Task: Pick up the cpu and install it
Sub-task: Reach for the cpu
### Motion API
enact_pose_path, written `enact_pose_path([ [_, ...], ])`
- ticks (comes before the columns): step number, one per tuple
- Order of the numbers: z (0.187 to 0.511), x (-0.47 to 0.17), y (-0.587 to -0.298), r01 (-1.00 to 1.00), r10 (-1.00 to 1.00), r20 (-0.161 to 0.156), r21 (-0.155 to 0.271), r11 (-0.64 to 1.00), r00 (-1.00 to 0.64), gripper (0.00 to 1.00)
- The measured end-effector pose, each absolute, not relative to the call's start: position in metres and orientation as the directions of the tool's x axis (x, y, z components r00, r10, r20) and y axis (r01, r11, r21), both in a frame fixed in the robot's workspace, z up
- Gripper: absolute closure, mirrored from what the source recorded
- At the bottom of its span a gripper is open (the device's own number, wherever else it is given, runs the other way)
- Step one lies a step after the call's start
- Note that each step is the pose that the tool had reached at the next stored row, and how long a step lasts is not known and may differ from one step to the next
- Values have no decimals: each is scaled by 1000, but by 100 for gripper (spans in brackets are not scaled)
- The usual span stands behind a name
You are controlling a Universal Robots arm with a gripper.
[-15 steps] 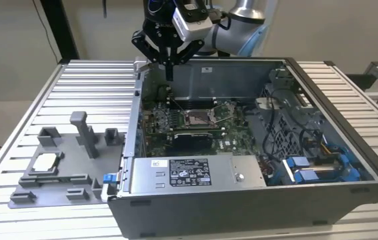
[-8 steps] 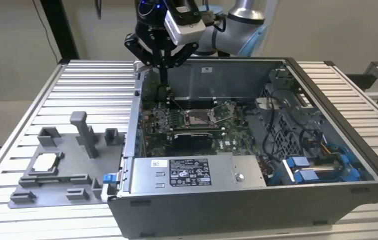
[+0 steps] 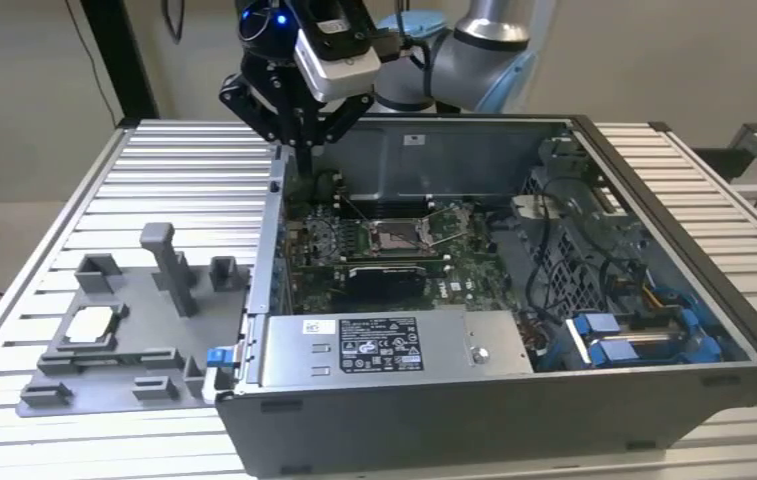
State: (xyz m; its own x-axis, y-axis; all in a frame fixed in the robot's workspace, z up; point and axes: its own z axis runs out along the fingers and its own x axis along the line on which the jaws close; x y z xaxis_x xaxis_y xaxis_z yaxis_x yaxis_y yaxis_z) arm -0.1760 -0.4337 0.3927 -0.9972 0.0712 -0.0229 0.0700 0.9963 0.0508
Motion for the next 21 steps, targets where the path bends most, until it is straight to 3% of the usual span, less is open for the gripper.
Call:
enact_pose_path([
  [21, 392, -248, -455, 70, 71, -24, 51, 996, -997, 100],
])
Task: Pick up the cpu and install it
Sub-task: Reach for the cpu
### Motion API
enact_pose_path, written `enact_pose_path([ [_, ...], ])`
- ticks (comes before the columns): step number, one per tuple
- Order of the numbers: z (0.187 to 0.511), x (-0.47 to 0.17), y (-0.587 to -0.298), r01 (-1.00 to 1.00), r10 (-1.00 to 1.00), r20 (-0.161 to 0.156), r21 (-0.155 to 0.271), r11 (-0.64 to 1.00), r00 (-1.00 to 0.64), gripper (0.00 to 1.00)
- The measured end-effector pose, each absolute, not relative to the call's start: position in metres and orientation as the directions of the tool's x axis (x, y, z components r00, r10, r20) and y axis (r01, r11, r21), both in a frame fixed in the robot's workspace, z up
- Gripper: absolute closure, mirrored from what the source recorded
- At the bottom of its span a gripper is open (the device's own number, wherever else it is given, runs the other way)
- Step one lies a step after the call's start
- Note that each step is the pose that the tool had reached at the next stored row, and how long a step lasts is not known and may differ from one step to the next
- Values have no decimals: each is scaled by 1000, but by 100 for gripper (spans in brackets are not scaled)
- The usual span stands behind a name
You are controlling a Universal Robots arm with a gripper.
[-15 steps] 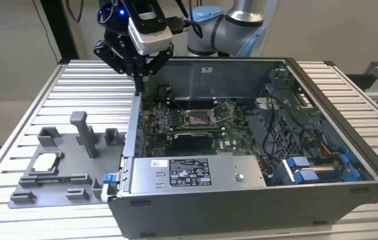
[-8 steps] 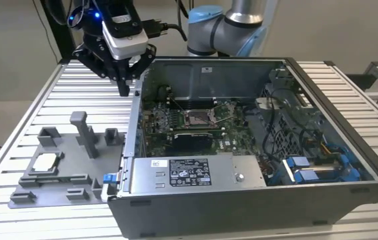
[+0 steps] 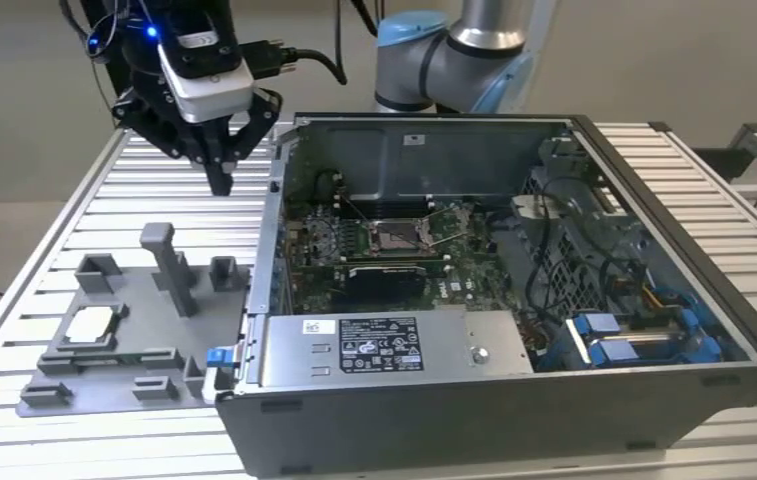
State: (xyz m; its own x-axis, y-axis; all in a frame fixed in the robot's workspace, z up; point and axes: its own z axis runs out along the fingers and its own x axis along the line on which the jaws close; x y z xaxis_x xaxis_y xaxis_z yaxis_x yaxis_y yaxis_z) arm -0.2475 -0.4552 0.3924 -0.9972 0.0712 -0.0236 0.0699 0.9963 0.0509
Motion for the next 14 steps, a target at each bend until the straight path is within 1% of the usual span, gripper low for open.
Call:
enact_pose_path([
  [14, 391, -310, -456, 69, 71, -24, 51, 996, -997, 100],
])
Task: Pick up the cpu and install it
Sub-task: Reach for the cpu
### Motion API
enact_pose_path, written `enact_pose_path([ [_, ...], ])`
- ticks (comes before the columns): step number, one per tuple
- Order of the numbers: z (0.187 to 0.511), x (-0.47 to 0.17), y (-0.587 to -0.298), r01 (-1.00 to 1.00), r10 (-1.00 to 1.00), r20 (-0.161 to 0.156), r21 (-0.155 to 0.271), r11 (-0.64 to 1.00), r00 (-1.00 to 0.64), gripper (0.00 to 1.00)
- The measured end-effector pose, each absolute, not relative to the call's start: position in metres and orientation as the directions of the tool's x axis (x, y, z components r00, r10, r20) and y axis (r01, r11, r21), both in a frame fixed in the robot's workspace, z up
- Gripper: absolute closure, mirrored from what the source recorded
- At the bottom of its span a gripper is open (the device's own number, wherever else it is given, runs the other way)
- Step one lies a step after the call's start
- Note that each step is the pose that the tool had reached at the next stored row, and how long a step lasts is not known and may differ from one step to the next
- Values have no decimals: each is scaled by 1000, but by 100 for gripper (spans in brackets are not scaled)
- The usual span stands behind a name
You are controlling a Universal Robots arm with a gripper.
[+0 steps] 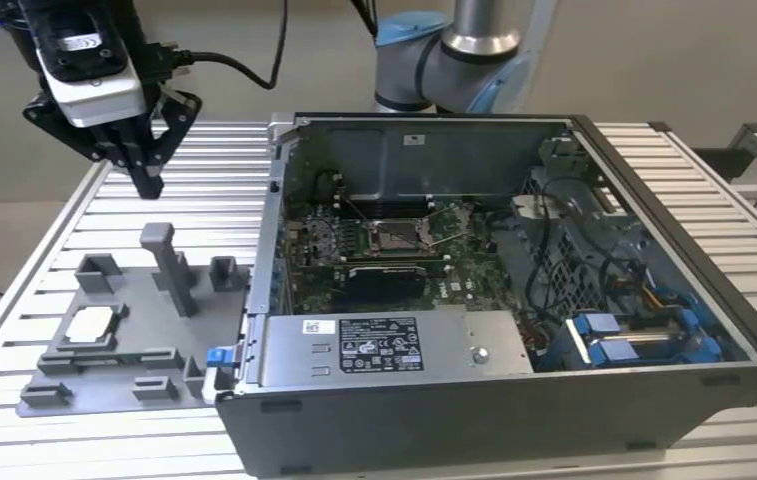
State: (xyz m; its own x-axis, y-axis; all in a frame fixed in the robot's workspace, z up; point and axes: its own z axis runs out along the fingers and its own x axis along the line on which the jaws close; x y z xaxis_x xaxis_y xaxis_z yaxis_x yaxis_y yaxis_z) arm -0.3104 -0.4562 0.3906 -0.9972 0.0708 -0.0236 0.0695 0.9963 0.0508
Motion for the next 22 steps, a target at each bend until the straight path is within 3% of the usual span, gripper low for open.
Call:
enact_pose_path([
  [11, 388, -360, -454, 69, 70, -24, 51, 996, -997, 100],
  [22, 386, -410, -434, 69, 70, -24, 51, 996, -997, 100],
])
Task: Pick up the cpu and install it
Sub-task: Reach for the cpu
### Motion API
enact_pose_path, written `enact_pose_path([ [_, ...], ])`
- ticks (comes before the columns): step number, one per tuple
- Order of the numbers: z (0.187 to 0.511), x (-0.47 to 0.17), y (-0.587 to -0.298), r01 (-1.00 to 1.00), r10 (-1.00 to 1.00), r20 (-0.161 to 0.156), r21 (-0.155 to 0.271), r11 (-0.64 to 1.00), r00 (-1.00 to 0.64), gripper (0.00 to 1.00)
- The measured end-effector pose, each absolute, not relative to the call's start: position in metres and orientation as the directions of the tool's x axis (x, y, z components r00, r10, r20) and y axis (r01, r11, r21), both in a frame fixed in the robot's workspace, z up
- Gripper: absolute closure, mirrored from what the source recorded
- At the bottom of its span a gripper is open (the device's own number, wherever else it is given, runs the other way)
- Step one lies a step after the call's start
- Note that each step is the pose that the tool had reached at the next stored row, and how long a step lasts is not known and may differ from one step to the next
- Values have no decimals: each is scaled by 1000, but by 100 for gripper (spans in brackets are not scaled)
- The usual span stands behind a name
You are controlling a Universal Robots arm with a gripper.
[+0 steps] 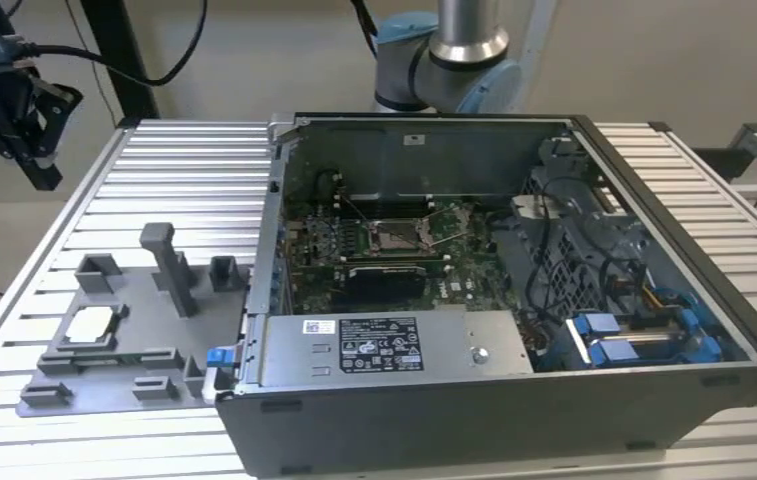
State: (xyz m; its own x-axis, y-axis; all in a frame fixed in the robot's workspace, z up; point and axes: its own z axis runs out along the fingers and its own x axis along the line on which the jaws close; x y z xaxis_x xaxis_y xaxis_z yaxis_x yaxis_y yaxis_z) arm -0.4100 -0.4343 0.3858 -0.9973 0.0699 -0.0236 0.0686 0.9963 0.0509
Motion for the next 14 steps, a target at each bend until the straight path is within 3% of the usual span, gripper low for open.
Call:
enact_pose_path([
  [14, 383, -425, -423, -60, -58, -23, 50, 997, -998, 100],
])
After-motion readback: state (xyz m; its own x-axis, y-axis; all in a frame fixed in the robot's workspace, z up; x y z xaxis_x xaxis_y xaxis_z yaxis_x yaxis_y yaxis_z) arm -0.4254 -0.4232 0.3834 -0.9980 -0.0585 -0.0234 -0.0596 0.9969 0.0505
